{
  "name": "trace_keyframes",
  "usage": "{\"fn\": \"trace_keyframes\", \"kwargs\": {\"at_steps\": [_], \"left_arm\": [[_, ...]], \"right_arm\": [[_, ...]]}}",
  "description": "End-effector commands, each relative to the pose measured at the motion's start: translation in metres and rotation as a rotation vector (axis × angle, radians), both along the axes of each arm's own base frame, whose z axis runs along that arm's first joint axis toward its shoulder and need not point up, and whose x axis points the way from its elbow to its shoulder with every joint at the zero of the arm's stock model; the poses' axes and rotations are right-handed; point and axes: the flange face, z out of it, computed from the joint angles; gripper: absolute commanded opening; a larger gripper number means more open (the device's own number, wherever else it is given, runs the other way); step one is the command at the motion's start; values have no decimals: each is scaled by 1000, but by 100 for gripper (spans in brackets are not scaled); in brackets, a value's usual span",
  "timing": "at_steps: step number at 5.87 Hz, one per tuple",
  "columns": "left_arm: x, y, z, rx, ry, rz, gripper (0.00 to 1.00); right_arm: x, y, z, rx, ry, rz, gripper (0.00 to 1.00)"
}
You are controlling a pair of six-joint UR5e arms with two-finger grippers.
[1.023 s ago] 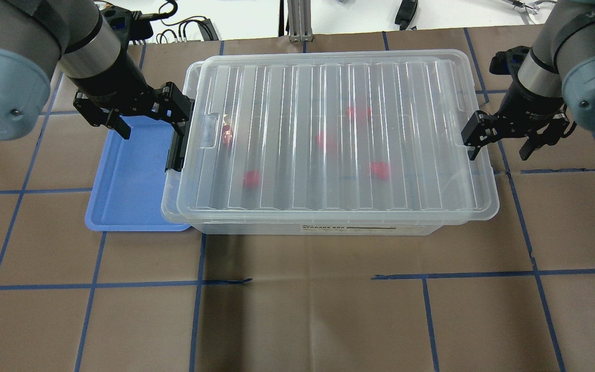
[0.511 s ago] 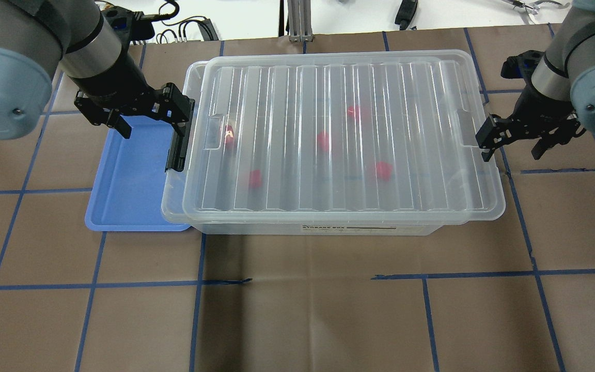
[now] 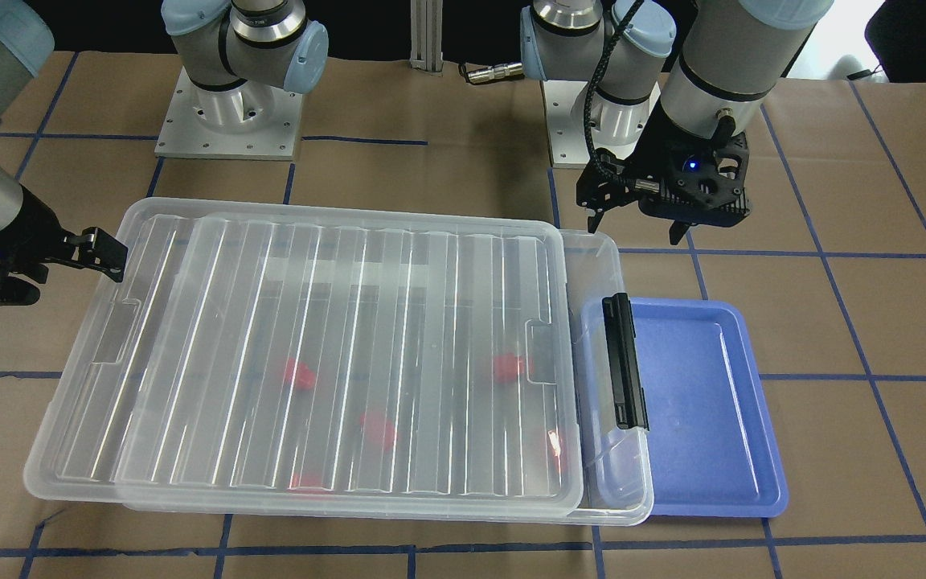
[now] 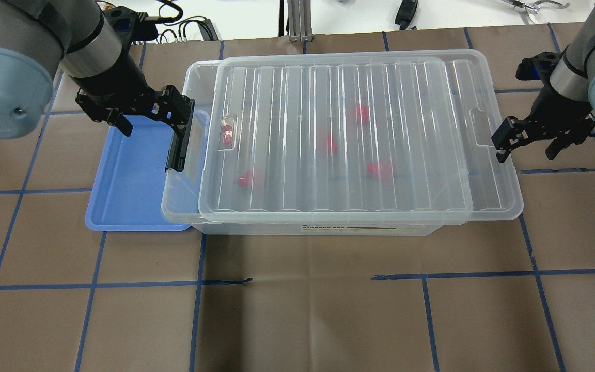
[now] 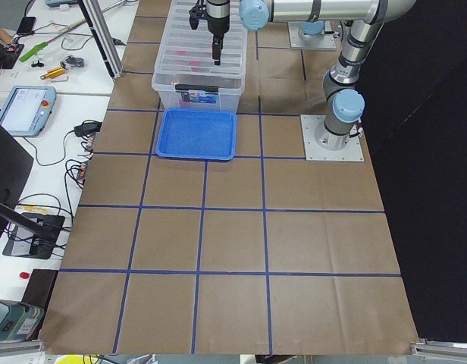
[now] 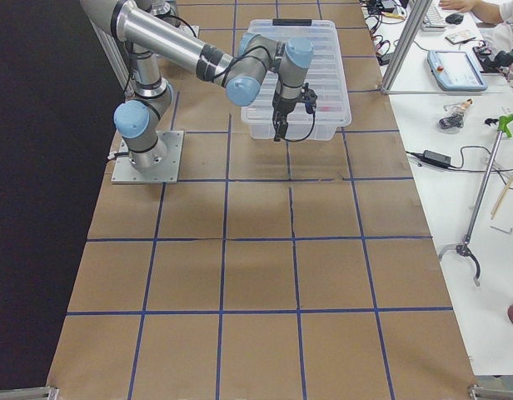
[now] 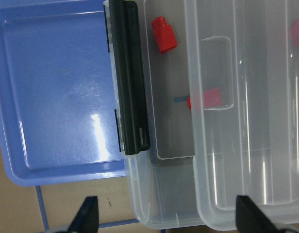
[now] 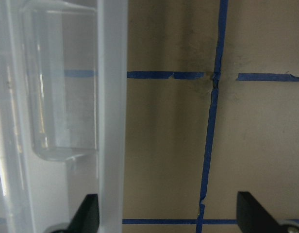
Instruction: Place red block in blue tray from box
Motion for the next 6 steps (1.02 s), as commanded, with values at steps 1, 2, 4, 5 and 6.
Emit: {"fn": "trace_keyframes", "kwargs": {"at_steps": [1, 2, 4, 5, 6], "left_arm": [[1, -7, -10, 7, -3, -299, 98], [2, -11, -19, 18, -1, -489, 98], [2, -19, -32, 31, 9, -845, 92], [2, -22, -39, 35, 15, -957, 93], [1, -27, -48, 43, 29, -1113, 95]], "right_arm": [[-43, -4, -5, -33, 2, 41, 100], [-61, -6, -2, -48, 43, 89, 100], [-97, -2, 5, -57, 136, 64, 100], [-117, 4, 6, -48, 142, 75, 100], [-128, 8, 7, -46, 144, 60, 100]]}}
